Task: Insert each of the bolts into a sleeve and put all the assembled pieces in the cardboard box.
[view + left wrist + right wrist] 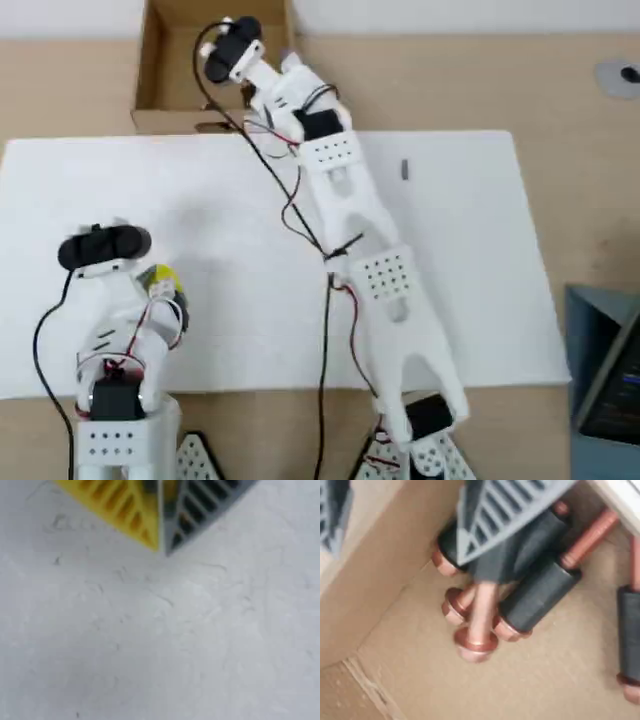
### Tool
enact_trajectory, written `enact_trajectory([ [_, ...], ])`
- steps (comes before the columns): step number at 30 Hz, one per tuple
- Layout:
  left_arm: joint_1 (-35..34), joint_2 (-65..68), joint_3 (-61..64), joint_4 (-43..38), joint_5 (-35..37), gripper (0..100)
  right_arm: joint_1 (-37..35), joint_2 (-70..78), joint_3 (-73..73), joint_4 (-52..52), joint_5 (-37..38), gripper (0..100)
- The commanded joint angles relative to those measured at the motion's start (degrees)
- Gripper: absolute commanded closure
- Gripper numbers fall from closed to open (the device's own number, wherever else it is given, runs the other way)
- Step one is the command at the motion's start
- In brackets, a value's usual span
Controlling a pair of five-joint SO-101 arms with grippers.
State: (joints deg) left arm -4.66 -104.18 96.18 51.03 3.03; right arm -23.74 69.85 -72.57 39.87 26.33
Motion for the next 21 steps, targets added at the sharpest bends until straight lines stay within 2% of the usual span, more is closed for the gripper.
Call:
enact_trajectory([
  [1, -0.62, -0.22, 0.88, 0.26, 0.18, 99, 0.57, -0.31, -6.29, 1.23, 0.35, 83.2],
  [11, -0.62, -0.22, 0.88, 0.26, 0.18, 99, 0.22, -0.31, -12.26, 5.27, 0.18, 89.2],
  [17, -0.62, -0.22, 0.88, 0.26, 0.18, 99, 0.4, -0.48, -19.65, 8.62, 0.09, 99.2],
  [21, -0.62, -0.22, 0.88, 0.26, 0.09, 100, 1.27, -1.45, -23.08, 12.66, 0.0, 99.0],
])
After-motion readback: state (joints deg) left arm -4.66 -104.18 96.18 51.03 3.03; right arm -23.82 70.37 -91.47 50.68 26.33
